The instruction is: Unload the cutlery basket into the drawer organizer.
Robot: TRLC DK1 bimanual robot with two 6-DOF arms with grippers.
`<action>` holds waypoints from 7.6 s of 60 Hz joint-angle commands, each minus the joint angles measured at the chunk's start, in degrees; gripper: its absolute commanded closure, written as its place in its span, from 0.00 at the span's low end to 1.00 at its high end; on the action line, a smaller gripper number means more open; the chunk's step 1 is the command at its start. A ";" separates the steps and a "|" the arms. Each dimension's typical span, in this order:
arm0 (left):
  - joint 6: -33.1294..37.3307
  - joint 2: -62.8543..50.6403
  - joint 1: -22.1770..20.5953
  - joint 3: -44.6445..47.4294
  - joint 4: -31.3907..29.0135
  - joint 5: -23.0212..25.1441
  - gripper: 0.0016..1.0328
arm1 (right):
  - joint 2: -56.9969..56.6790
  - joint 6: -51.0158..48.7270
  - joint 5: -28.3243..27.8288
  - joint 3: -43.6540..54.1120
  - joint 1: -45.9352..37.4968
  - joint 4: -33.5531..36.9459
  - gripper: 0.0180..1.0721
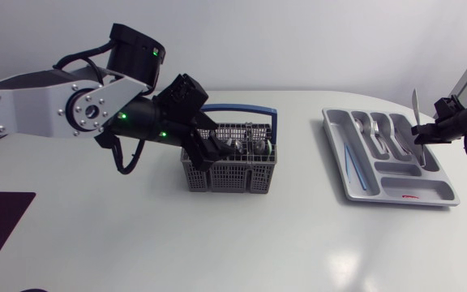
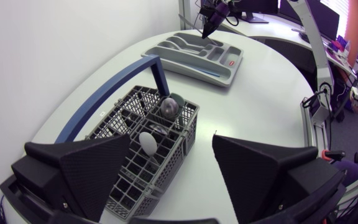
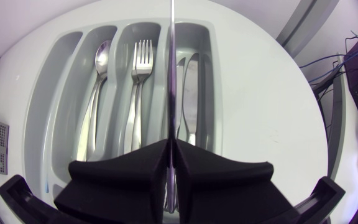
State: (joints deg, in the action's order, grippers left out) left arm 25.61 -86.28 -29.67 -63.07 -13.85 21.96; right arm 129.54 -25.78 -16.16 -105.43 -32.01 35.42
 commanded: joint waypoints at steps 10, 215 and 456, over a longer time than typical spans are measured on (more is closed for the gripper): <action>1.46 2.26 0.32 1.37 0.49 -0.25 0.06 | 1.86 -0.32 2.19 1.10 0.72 0.35 0.93; -8.47 3.66 5.68 -3.99 -14.98 -18.09 0.07 | -28.20 44.06 4.47 23.69 67.43 -6.94 0.58; -3.02 0.59 -6.54 -1.97 -9.88 -15.63 0.07 | -43.58 -2.08 15.64 60.69 8.37 -21.01 0.93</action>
State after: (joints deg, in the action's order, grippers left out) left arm 23.09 -84.40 -35.40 -63.92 -24.08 5.74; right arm 83.68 -27.14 -1.23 -46.04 -23.29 15.38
